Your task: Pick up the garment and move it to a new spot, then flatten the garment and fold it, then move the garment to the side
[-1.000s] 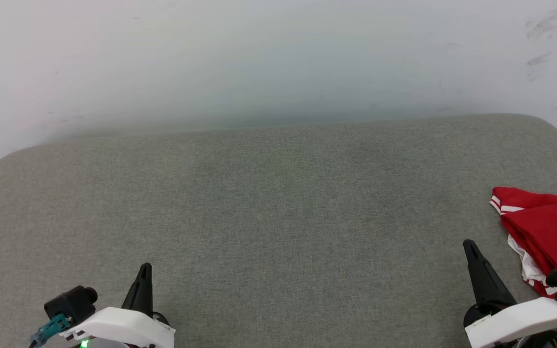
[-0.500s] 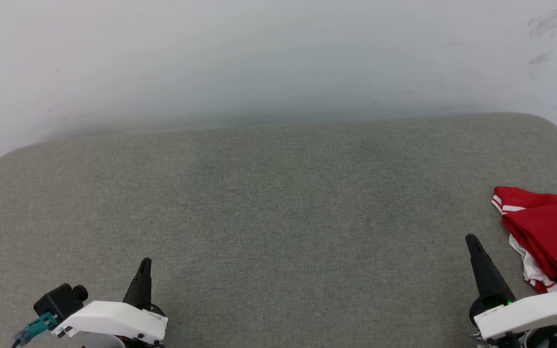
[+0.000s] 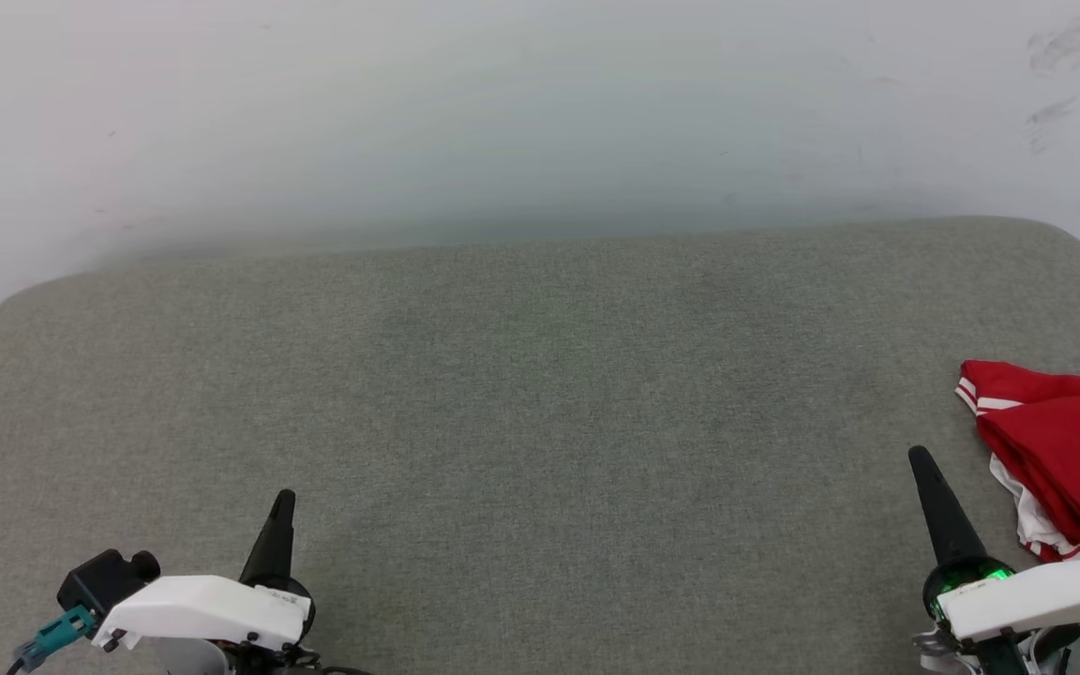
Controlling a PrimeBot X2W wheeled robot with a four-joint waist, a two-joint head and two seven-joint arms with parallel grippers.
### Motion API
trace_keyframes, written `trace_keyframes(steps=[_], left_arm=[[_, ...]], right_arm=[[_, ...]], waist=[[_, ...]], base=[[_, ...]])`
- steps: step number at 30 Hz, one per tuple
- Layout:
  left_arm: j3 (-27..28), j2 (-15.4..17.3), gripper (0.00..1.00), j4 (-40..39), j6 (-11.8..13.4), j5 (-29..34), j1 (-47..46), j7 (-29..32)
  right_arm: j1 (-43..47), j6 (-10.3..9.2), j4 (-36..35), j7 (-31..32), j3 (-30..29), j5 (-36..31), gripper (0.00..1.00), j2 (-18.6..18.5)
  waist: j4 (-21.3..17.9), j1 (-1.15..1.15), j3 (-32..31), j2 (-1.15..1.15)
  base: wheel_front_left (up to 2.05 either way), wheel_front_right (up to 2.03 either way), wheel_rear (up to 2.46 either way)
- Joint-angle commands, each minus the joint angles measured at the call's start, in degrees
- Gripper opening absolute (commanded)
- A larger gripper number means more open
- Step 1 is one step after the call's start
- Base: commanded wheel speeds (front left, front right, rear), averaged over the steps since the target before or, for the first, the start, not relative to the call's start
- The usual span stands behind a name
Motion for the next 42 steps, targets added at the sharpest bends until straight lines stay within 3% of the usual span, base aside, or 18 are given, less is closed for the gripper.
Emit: trace_keyframes(steps=[1, 42], left_arm=[[0.9, -0.2, 0.0, -0.3, -0.6, -1.9, -1.5, 0.5], [6.6, -3.6, 0.0, 1.1, -5.1, -20.5, -3.4, 6.4]], right_arm=[[-1.7, 0.0, 0.0, 0.1, -0.2, 2.3, 0.0, -0.4], [-5.2, 0.0, 5.6, 1.4, -1.8, 24.3, 0.0, -0.2]], waist=[[0.0, -0.01, 0.0, 0.0], [0.4, -0.01, 0.7, 0.0]], base=[[0.0, 0.0, 0.0], [0.0, 0.0, 0.0]])
